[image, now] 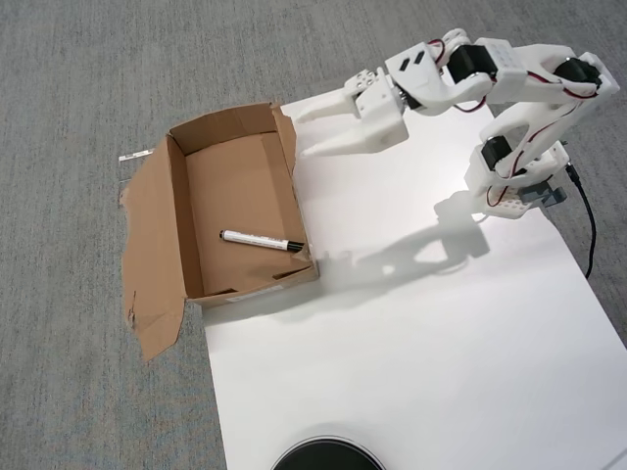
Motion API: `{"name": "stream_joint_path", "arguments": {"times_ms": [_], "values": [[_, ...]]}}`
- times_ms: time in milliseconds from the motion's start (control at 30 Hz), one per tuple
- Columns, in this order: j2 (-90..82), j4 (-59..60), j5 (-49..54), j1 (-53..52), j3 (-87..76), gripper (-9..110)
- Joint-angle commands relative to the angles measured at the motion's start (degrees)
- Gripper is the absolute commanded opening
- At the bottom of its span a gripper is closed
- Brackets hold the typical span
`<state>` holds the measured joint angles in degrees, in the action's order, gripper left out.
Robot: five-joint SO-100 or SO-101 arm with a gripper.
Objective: Grasp a pen and put it in the box.
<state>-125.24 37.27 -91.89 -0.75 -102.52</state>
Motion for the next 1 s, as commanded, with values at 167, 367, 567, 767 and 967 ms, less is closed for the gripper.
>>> {"name": "stream_joint_path", "arguments": {"times_ms": [167,367,567,767,967], "values": [[-18.19,-0.53,8.92,0.40,-19.38,21],[-25.49,-0.53,15.86,0.75,-28.08,21],[-29.97,-0.53,21.40,0.75,-34.67,21],[-32.96,-0.53,25.18,0.75,-40.30,21],[-34.72,-0.53,23.16,0.75,-44.43,21]]}}
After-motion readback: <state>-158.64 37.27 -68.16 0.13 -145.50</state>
